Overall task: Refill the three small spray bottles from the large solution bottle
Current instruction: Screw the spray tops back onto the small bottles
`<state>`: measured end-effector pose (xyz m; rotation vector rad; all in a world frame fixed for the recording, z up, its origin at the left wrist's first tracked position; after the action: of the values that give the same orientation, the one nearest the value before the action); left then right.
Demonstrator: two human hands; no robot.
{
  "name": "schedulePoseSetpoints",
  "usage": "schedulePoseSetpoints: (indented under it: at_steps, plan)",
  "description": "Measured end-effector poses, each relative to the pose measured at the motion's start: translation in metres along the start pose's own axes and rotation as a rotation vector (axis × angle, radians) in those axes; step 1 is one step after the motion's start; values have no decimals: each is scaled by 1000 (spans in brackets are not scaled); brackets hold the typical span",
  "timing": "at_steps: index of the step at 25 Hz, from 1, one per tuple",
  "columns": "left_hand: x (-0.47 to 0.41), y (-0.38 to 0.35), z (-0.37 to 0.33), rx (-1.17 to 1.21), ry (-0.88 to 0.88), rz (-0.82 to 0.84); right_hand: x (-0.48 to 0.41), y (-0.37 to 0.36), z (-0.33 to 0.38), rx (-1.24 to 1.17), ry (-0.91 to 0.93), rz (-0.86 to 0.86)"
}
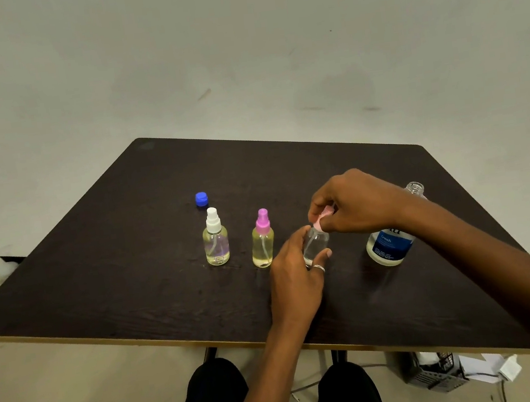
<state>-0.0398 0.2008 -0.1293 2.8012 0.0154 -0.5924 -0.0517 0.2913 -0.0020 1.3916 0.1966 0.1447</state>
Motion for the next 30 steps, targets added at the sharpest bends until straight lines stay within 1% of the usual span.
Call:
schedulePoseSetpoints:
  at_steps: [6,10,18,22,26,28,30]
  plan:
    - [0,-1,2,11,11,10,2,-5,7,71,95,17]
    - [0,-1,1,21,12,10,1,-5,7,84,122,7]
    - [1,0,-1,12,-5,5,-3,-10,-2,111,54,8]
    - [0,0,-2,2,-16,-2,-5,-9,-8,230,-17,-54]
    - [0,0,0,16,-7,1,-3,-11,-11,329,-51,-118]
    - [0,-1,-1,24,-18,1,0,-8,-11,315,-50,-143]
    - [-1,-1,-1,38,-18,3,2,-3,-8,249,-11,-118]
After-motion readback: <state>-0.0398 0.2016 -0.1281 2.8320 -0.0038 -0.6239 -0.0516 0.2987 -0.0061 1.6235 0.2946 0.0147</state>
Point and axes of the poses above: each hand's wrist, its own x-axis away from the middle knuckle, its own y-axis out of the back of the hand, z = x × y, the point moved 8 cm from there along -x, towards the middle knuckle, and after that the axes turned 6 degrees about -z, right-handed, at the moved point
